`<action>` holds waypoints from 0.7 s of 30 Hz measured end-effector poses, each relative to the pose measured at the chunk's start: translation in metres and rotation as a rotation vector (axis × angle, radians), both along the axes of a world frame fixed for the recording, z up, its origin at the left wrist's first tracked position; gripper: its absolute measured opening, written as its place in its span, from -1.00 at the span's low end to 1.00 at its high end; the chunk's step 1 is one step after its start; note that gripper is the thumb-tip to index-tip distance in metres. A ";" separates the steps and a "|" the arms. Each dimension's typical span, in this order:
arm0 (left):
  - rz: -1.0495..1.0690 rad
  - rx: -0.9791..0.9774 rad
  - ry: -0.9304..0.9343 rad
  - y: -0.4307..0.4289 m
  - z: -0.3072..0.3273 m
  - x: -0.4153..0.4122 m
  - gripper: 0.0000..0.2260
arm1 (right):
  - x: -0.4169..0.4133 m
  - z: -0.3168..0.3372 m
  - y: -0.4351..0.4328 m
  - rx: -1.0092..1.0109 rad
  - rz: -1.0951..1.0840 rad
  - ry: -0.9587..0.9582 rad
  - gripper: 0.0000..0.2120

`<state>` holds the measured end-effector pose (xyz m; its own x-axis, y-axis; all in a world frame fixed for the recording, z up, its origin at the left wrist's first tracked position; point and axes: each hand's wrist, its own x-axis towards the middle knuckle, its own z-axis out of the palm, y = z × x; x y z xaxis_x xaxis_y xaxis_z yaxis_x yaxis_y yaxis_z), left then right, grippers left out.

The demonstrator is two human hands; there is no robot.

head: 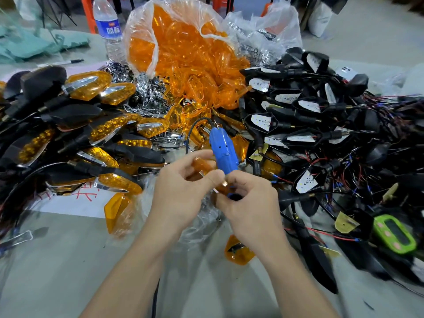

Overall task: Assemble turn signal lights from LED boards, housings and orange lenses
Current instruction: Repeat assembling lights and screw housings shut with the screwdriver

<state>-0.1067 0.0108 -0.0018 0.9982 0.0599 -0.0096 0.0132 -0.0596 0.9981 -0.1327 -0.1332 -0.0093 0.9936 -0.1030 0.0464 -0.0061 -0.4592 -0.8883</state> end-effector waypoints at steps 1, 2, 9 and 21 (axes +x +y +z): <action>-0.006 0.036 0.002 0.000 -0.002 0.000 -0.62 | -0.001 0.001 -0.003 -0.061 0.021 0.007 -0.87; 0.015 0.103 -0.006 0.001 -0.004 0.002 -0.60 | -0.002 0.003 -0.010 -0.127 0.005 0.000 -0.81; 0.024 -0.338 0.292 0.008 -0.017 0.012 -0.59 | 0.033 0.020 -0.051 -0.796 -0.354 0.004 -0.75; -0.044 0.229 0.127 0.016 -0.029 0.021 -0.46 | 0.070 0.030 -0.061 -0.549 -0.182 0.375 -0.55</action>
<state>-0.0860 0.0268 -0.0311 0.9915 0.0313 -0.1263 0.1299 -0.2871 0.9490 -0.0625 -0.1947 0.0206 0.9217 -0.3300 -0.2041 -0.3877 -0.8047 -0.4497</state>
